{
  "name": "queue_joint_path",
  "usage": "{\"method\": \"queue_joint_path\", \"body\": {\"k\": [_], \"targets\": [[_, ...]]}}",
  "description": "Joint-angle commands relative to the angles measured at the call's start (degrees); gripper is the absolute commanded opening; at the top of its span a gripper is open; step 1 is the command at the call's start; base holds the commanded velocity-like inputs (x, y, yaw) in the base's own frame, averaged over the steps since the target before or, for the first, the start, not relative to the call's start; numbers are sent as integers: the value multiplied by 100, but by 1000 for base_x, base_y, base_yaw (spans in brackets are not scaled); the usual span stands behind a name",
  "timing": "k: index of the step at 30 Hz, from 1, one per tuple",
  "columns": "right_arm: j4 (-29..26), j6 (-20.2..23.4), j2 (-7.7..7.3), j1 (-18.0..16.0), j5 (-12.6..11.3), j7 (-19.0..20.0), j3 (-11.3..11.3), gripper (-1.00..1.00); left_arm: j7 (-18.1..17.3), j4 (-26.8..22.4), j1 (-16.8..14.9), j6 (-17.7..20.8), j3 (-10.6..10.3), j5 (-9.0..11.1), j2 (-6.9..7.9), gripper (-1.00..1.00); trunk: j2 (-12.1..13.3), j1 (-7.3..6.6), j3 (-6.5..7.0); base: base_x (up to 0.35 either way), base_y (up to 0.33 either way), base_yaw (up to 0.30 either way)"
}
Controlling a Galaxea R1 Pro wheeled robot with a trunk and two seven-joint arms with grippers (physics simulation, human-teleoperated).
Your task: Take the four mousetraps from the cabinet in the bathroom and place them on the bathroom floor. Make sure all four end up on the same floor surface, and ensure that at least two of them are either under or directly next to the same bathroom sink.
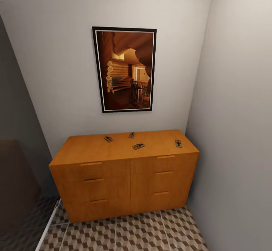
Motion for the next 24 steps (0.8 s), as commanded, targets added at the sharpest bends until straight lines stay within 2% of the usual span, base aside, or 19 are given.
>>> {"method": "queue_joint_path", "body": {"k": [1, 19, 24], "targets": [[-3, -13, 0, 1, 32, -4, -2, 100, 2, -9, 3, -8, 9, 29, 2, 100, -6, 1, -6, 0, 0, 0], [-3, -13, 0, 1, 39, 1, 6, 100, 8, -9, 3, -54, 14, 24, 9, 100, -6, 1, -6, 0, 0, 0], [-3, -13, 0, 1, 40, 0, 6, 100, 2, -9, 3, -55, 18, 24, 3, 100, -6, 1, -6, 98, 0, 0]]}}
